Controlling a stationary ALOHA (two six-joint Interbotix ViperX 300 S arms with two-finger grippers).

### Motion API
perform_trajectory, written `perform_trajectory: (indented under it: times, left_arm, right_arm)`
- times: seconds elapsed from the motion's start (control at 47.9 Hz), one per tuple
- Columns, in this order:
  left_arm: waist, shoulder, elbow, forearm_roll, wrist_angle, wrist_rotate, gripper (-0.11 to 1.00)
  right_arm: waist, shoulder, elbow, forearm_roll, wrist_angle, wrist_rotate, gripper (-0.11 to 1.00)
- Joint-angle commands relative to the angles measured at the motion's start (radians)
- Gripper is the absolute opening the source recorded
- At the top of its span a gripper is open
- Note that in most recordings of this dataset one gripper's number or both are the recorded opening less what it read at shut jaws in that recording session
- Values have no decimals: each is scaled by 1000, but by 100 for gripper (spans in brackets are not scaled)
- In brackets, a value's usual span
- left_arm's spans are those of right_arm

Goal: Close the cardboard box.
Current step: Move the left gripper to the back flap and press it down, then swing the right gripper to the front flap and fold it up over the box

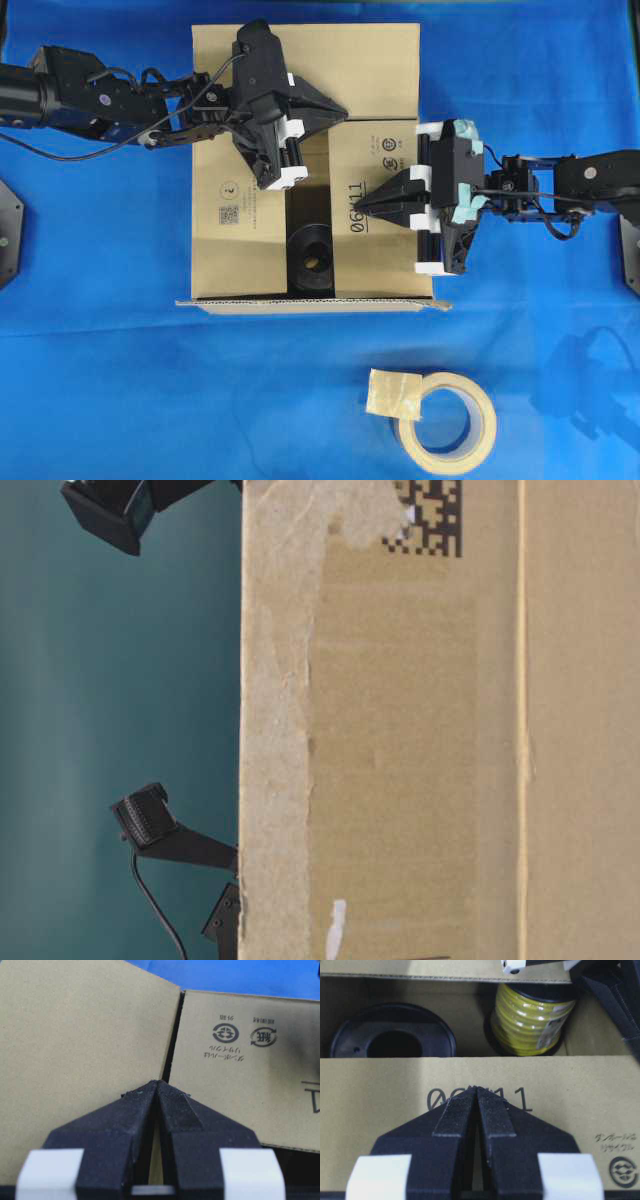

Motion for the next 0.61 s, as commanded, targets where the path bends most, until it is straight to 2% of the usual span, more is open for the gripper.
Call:
perform_trajectory:
  times: [0.0, 0.104, 0.292, 0.459, 0.585]
  left_arm:
    - [5, -11, -5, 0, -2, -2, 0]
    - [5, -12, -2, 0, 2, -3, 0]
    - [3, -14, 9, 0, 3, -11, 0]
    - [5, -15, 15, 0, 2, -15, 0]
    - [5, -15, 20, 0, 3, -17, 0]
  right_arm:
    - [5, -71, -25, 3, 15, 0, 0]
    - [18, -149, -23, 3, 51, 2, 0]
    - [92, -310, -8, 3, 95, 2, 0]
    - [210, -423, 31, 3, 83, 2, 0]
    - [313, -451, 44, 2, 63, 2, 0]
